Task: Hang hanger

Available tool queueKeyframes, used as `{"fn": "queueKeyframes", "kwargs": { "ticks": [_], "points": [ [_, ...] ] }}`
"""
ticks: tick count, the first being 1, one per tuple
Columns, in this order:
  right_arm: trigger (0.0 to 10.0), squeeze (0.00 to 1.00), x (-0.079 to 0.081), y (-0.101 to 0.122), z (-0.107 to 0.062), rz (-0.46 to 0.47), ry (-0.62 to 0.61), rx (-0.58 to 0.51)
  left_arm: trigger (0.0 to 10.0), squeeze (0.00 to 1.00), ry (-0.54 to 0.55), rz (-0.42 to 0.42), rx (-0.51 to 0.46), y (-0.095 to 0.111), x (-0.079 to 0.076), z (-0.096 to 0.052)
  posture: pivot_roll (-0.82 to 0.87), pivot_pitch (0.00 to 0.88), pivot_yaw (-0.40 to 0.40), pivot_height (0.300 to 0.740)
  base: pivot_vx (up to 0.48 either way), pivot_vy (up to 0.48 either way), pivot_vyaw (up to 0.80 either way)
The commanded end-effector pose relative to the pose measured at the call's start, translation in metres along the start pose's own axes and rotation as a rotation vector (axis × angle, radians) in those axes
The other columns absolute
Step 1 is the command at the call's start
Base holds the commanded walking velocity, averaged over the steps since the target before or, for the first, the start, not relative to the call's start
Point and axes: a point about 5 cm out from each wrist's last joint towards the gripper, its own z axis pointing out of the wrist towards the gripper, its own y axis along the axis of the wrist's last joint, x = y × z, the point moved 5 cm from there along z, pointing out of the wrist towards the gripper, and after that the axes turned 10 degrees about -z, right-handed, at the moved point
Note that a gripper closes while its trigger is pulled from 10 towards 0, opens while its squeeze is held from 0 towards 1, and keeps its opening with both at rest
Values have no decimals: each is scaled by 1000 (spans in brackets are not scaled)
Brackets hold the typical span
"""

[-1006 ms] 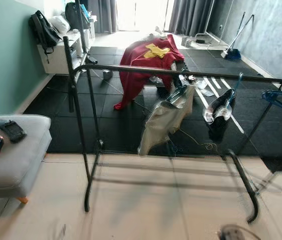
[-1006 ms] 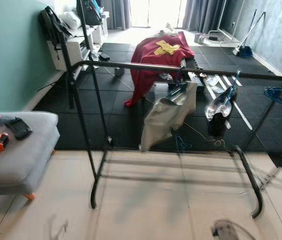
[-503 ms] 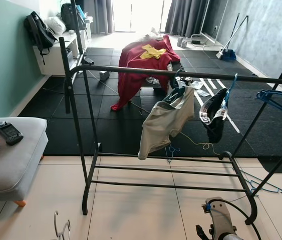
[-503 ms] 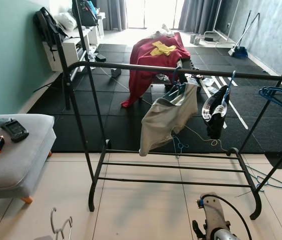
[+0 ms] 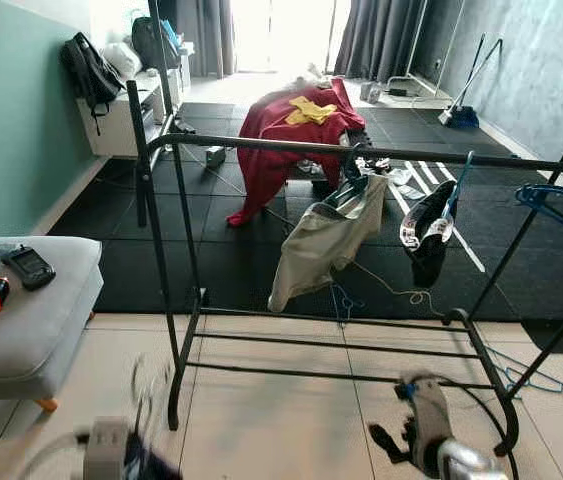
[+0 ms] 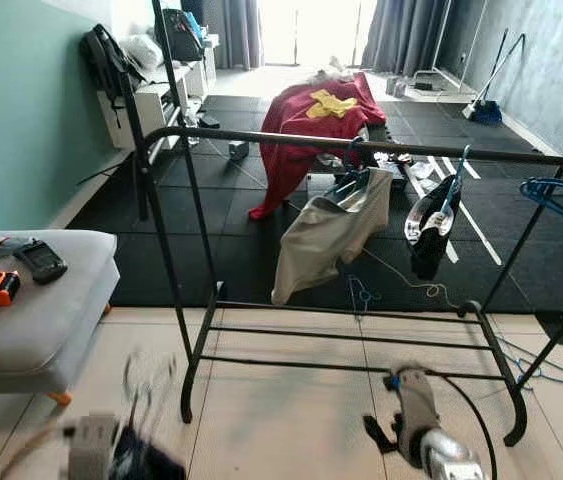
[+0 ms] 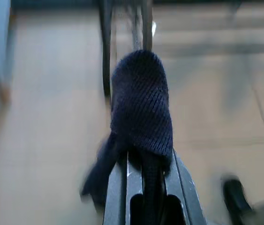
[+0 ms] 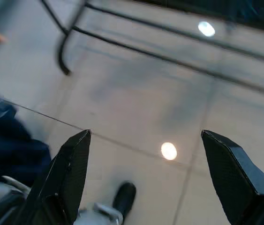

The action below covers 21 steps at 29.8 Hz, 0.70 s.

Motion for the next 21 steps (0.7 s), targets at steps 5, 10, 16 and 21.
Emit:
{"fn": "queueKeyframes", "kwargs": {
  "ticks": [5, 10, 16, 21],
  "points": [
    [10000, 0, 3, 38, -4, -105, 173, -136, 10000, 0, -142, 151, -148, 54, -7, 5, -26, 0, -25, 740, 0, 0, 0],
    [10000, 0, 3, 90, -26, -145, 385, -343, 10000, 0, -257, 267, -239, 100, -10, -2, -34, 0, -18, 740, 0, 0, 0],
    [10000, 0, 9, 147, -71, -223, 606, -543, 10000, 0, -368, 373, -260, 134, -14, -14, -44, 0, -11, 740, 0, 0, 0],
    [10000, 0, 28, 183, -116, -491, 789, -590, 10000, 0, -549, 537, -158, 141, -18, -30, -58, 0, -8, 740, 0, 0, 0]
  ]
}}
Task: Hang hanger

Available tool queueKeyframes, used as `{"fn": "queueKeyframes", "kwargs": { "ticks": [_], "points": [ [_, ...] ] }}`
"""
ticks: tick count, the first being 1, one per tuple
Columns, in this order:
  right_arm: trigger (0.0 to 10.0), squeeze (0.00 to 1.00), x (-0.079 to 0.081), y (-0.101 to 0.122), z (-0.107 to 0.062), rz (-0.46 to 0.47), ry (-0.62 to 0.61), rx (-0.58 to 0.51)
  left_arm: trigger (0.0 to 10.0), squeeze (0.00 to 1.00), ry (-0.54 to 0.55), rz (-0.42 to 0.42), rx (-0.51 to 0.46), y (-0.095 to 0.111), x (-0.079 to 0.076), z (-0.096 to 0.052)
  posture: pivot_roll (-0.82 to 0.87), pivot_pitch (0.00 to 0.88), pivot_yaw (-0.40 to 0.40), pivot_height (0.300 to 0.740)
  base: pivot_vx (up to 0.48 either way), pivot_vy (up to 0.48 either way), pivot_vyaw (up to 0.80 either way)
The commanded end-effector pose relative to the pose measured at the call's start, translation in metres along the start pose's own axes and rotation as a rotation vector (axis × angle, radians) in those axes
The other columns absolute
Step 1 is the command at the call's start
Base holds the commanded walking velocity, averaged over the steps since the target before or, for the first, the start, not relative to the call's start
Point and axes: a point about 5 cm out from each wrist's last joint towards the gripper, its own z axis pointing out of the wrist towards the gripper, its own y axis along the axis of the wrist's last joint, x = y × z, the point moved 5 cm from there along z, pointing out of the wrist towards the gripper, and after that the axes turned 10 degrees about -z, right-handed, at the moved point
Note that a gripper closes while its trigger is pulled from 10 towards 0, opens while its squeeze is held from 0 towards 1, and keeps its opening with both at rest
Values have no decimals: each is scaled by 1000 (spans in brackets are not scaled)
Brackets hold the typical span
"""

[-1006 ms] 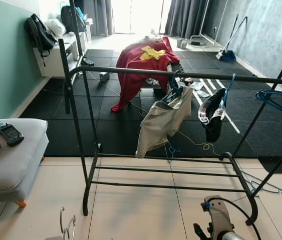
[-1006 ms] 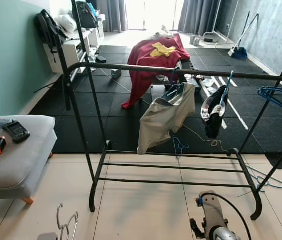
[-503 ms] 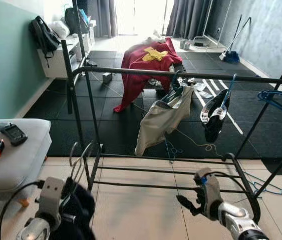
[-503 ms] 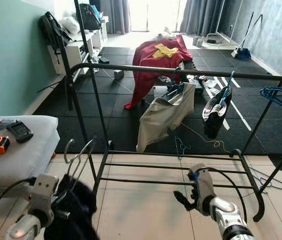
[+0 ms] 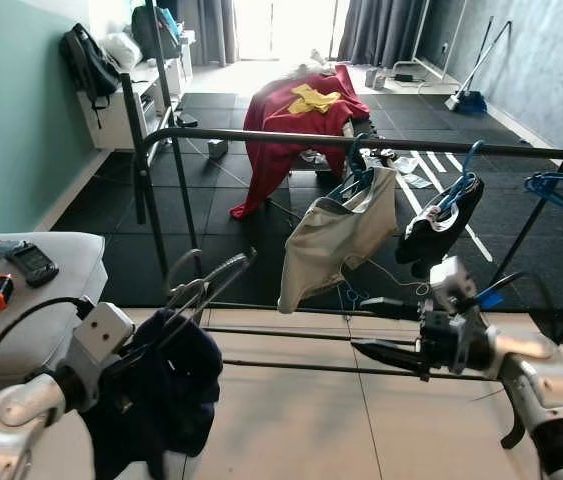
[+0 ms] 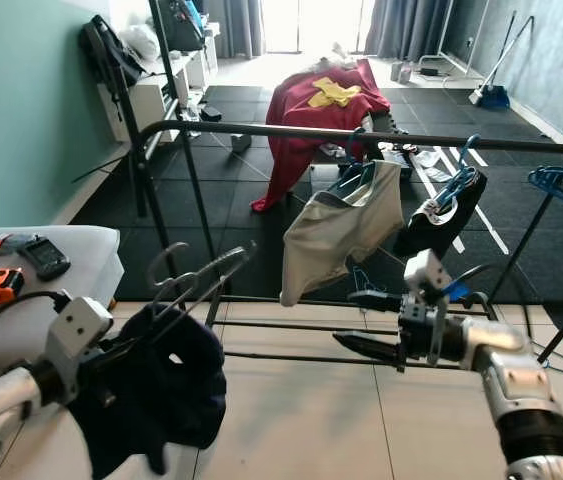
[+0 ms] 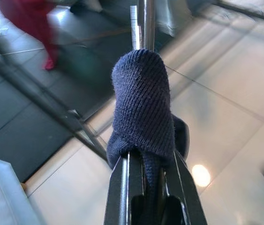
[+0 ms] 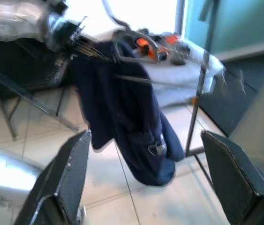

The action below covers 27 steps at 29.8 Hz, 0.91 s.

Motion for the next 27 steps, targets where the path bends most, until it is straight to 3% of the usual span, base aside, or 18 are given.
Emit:
{"fn": "queueKeyframes", "kwargs": {
  "ticks": [1, 3, 5, 6, 8, 12, 13, 16, 17, 18, 19, 20, 21, 22, 23, 24, 25, 27],
  "points": [
    [10000, 0, 2, 18, 7, -70, 65, -16, 10000, 0, -99, 16, 59, -1, -5, -10, -62, 0, -9, 740, 0, 0, 0],
    [10000, 0, 2, 18, 7, -70, 65, -16, 10000, 0, -99, 16, 59, -1, -5, -10, -62, 0, -9, 740, 0, 0, 0],
    [10000, 0, -2, 37, 13, -179, 90, 6, 10000, 0, -315, 24, 340, -30, -22, -58, -65, 0, -7, 740, 0, 0, 0],
    [10000, 0, -4, 45, 15, -209, 79, 5, 10000, 0, -340, 43, 483, -39, -18, -85, -66, 0, -7, 740, 0, 0, 0],
    [10000, 0, -10, 54, 16, -230, 43, -4, 10000, 0, -290, 92, 618, -41, -1, -110, -53, 0, -15, 740, 0, 0, 0],
    [10000, 0, -12, 57, 17, -232, 24, -10, 10000, 0, -251, 112, 641, -39, 9, -114, -52, 0, -16, 740, 0, 0, 0],
    [10000, 0, -15, 60, 23, -229, 11, -28, 10000, 0, -150, 234, 674, -28, 34, -120, -43, 0, -25, 740, 0, 0, 0],
    [10000, 0, -16, 62, 27, -226, 4, -40, 10000, 0, -81, 323, 695, -19, 52, -124, -38, 0, -28, 740, 0, 0, 0],
    [10000, 0, -11, 63, 32, -216, 38, -57, 10000, 0, -19, 390, 574, 5, 60, -108, -28, 0, -32, 740, 0, 0, 0],
    [10000, 0, -11, 63, 32, -216, 38, -57, 10000, 0, -19, 390, 574, 5, 60, -108, -28, 0, -32, 740, 0, 0, 0],
    [10000, 0, -4, 64, 37, -210, 93, -63, 10000, 0, 20, 401, 385, 34, 59, -85, -24, 0, -36, 740, 0, 0, 0],
    [10000, 0, -4, 64, 37, -210, 93, -63, 10000, 0, 20, 401, 385, 34, 59, -85, -24, 0, -36, 740, 0, 0, 0],
    [10000, 0, 5, 63, 41, -208, 158, -58, 10000, 0, 11, 332, 168, 64, 47, -62, -19, 0, -40, 740, 0, 0, 0],
    [10000, 0, 5, 63, 41, -208, 158, -58, 10000, 0, 11, 332, 168, 64, 47, -62, -19, 0, -40, 740, 0, 0, 0],
    [10000, 0, 14, 62, 45, -211, 230, -48, 10000, 0, -69, 248, 7, 84, 25, -44, -18, 0, -43, 740, 0, 0, 0],
    [10000, 0, 20, 62, 47, -218, 279, -35, 10000, 0, -152, 180, -72, 93, 8, -36, -20, 0, -42, 740, 0, 0, 0],
    [10000, 0, 20, 62, 47, -218, 279, -35, 10000, 0, -152, 180, -72, 93, 8, -36, -20, 0, -42, 740, 0, 0, 0],
    [10000, 0, 26, 65, 46, -236, 330, -20, 10000, 0, -265, 100, -117, 94, -10, -34, -27, 0, -38, 740, 0, 0, 0]
  ]
}}
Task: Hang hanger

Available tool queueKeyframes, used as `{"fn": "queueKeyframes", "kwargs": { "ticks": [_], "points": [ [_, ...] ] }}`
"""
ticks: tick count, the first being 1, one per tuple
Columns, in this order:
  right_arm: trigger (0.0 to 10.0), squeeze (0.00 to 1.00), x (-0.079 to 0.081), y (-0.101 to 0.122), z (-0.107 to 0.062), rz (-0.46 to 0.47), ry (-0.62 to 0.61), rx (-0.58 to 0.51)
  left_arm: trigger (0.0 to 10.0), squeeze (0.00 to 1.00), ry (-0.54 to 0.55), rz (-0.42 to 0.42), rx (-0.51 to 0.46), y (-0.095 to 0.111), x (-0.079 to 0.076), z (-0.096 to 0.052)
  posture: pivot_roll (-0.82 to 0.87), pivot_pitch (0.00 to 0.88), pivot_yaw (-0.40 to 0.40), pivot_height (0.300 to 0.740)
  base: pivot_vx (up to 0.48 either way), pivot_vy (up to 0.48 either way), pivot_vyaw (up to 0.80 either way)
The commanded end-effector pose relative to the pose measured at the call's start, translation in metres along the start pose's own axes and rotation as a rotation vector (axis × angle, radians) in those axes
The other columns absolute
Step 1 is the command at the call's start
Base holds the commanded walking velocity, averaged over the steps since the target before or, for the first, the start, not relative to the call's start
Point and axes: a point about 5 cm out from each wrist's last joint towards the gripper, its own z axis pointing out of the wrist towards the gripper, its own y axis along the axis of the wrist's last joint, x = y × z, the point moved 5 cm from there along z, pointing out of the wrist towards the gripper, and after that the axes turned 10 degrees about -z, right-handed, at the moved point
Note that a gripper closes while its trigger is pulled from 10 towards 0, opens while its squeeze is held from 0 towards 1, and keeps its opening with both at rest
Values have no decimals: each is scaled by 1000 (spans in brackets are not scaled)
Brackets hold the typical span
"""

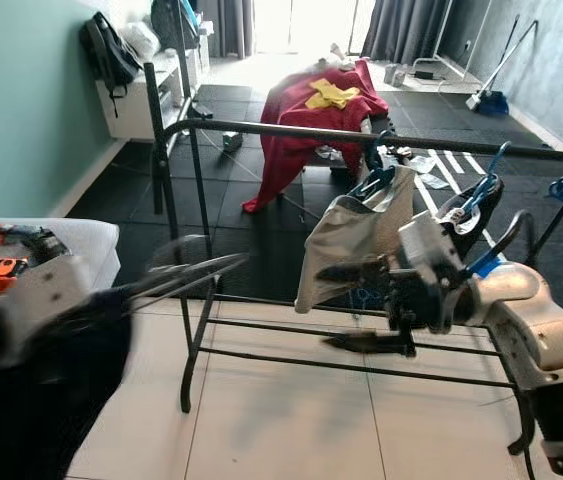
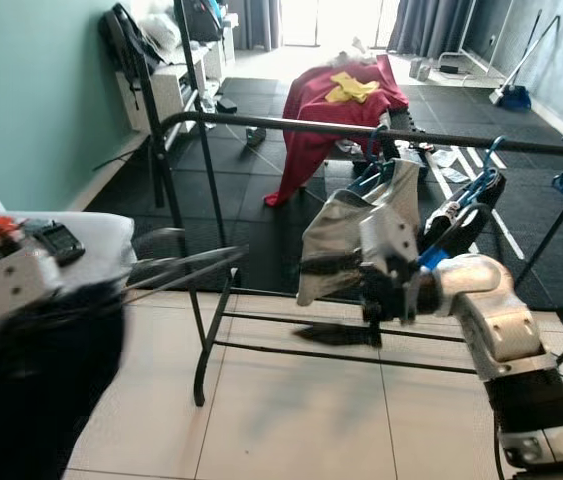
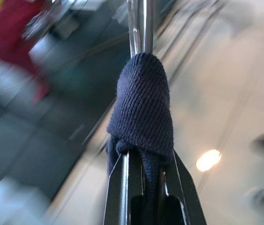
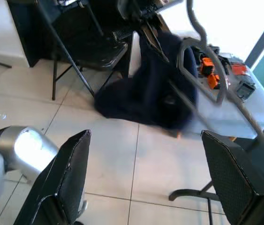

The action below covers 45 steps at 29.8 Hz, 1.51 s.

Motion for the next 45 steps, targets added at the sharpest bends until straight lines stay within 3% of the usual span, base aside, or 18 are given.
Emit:
{"fn": "queueKeyframes", "kwargs": {
  "ticks": [1, 7, 11, 15, 19, 20, 22, 24, 26, 29, 31, 33, 37, 39, 41, 43, 45],
  "points": [
    [10000, 0, 5, 7, -2, -19, 59, 16, 10000, 0, -92, -84, -50, 4, -11, -1, -27, 0, -38, 740, 0, 0, 0],
    [10000, 0, 3, 19, -10, -78, 93, 48, 10000, 0, -111, -109, -34, 0, -7, -7, -32, 0, -35, 740, 0, 0, 0],
    [10000, 0, 0, 36, -12, -157, 135, 65, 10000, 0, -114, -55, -31, 8, -4, 3, -44, 0, -30, 740, 0, 0, 0],
    [10000, 0, 1, 39, -11, -172, 145, 68, 10000, 0, -116, -41, -34, 11, -5, 7, -44, 0, -30, 740, 0, 0, 0],
    [10000, 0, 0, 39, 5, -199, 142, 44, 10000, 0, -135, 10, -135, 46, -12, 30, -38, 0, -32, 740, 0, 0, 0],
    [10000, 0, 0, 39, 5, -199, 142, 44, 10000, 0, -135, 10, -135, 46, -12, 30, -38, 0, -32, 740, 0, 0, 0],
    [10000, 0, -10, 29, 15, -209, 78, 56, 10000, 0, -182, 33, -183, 65, -19, 38, -36, 0, -33, 740, 0, 0, 0],
    [10000, 0, -13, 26, 17, -212, 60, 63, 10000, 0, -196, 43, -192, 69, -21, 40, -37, 0, -31, 740, 0, 0, 0],
    [10000, 0, -13, 26, 17, -212, 60, 63, 10000, 0, -196, 43, -192, 69, -21, 40, -37, 0, -31, 740, 0, 0, 0],
    [10000, 0, -29, 24, 23, -236, -22, 66, 10000, 0, -236, 64, -189, 73, -24, 42, -36, 0, -23, 740, 0, 0, 0],
    [10000, 0, -42, 33, 23, -260, -92, 43, 10000, 0, -249, 78, -160, 71, -22, 39, -36, 0, -19, 740, 0, 0, 0],
    [10000, 0, -44, 40, 21, -267, -104, 23, 10000, 0, -248, 82, -138, 67, -21, 37, -35, 0, -21, 740, 0, 0, 0],
    [10000, 0, -44, 47, 18, -267, -104, 0, 10000, 0, -244, 81, -121, 64, -20, 35, -35, 0, -21, 740, 0, 0, 0],
    [10000, 0, -28, 68, 10, -239, -14, -96, 10000, 0, -230, 68, -84, 57, -19, 31, -35, 0, -23, 740, 0, 0, 0],
    [10000, 0, -28, 68, 10, -239, -14, -96, 10000, 0, -230, 68, -84, 57, -19, 31, -35, 0, -23, 740, 0, 0, 0],
    [10000, 0, -10, 79, 4, -222, 86, -138, 10000, 0, -219, 50, -65, 51, -20, 29, -37, 0, -23, 740, 0, 0, 0],
    [10000, 0, -9, 80, 3, -225, 92, -136, 10000, 0, -218, 45, -62, 50, -21, 29, -37, 0, -23, 740, 0, 0, 0]
  ]
}}
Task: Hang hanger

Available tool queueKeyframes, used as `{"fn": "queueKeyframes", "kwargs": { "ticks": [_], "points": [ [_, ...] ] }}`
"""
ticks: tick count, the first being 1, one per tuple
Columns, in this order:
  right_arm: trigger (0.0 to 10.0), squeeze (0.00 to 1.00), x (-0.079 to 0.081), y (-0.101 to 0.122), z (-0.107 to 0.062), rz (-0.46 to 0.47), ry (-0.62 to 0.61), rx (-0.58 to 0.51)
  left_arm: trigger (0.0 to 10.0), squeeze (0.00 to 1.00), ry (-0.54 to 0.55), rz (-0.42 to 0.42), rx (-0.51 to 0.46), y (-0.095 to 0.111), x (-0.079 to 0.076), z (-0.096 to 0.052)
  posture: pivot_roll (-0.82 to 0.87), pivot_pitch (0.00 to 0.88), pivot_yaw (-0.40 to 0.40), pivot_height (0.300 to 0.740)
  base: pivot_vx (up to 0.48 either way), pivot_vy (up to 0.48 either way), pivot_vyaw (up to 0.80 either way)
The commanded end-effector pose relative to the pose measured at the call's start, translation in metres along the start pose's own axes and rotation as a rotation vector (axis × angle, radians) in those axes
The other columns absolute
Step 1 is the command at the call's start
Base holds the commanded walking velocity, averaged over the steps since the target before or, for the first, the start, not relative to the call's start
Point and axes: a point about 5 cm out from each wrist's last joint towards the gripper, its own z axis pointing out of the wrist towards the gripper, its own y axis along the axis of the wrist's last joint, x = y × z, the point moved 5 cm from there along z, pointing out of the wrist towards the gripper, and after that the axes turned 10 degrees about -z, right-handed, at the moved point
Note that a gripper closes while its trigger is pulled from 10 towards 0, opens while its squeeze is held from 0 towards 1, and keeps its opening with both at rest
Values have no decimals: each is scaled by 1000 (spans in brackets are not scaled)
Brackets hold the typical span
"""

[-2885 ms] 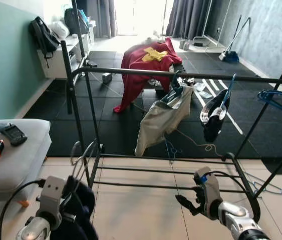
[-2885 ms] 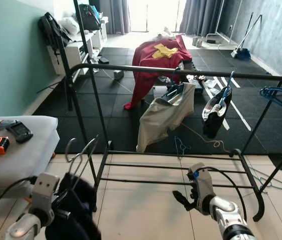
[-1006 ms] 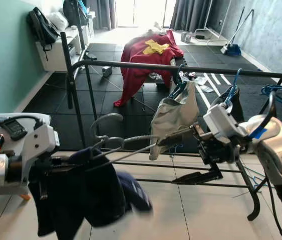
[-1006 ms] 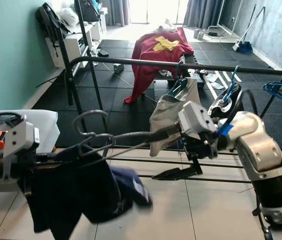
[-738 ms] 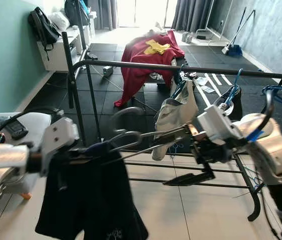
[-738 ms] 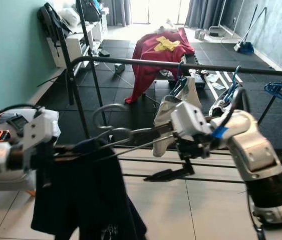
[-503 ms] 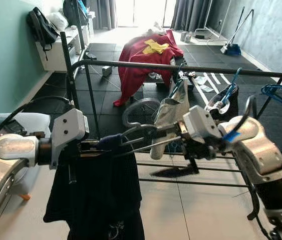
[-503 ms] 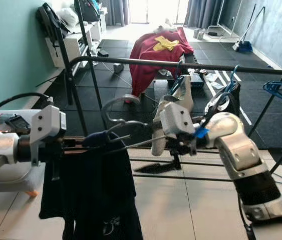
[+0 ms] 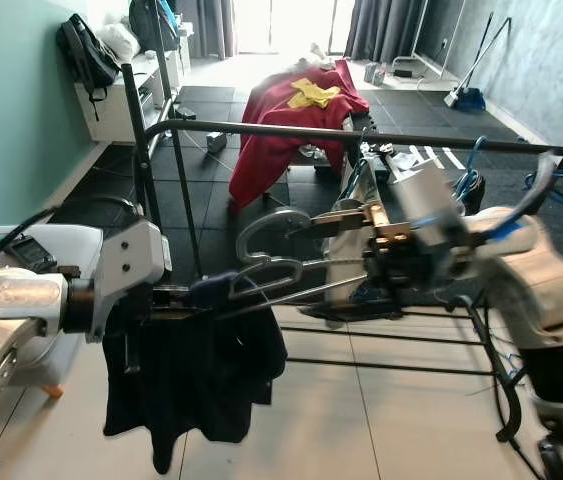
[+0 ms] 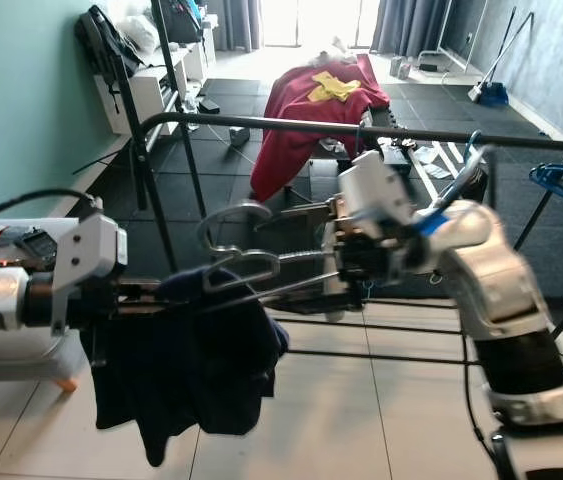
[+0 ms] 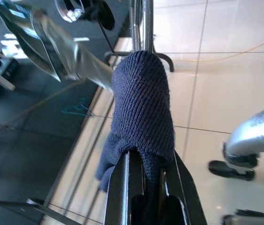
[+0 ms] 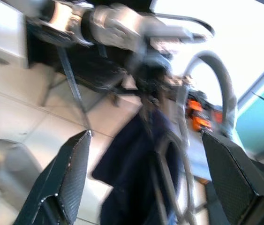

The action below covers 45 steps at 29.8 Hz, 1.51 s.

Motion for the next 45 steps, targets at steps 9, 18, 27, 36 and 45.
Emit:
{"fn": "queueKeyframes", "kwargs": {
  "ticks": [9, 18, 27, 36, 45],
  "points": [
    [10000, 0, -14, -43, -3, -63, -64, 254, 10000, 0, -29, 39, -19, 17, -7, -5, -30, 0, -26, 740, 0, 0, 0],
    [0, 0, -13, -57, -2, -32, -70, 319, 10000, 0, -101, 48, -78, 36, -20, -7, -24, 0, -29, 740, 0, 0, 0],
    [0, 0, -10, -48, 5, -22, -49, 234, 10000, 0, -118, 54, -82, 37, -23, -3, -33, 0, -25, 740, 0, 0, 0],
    [0, 0, -10, -48, 7, -28, -50, 220, 10000, 0, -77, 37, -50, 27, -13, -4, -34, 0, -21, 740, 0, 0, 0],
    [0, 0, -14, -48, 10, -24, -88, 197, 10000, 1000, 27, -33, -99, 21, 9, -7, -27, 0, -18, 740, 0, 0, 0]
  ]
}}
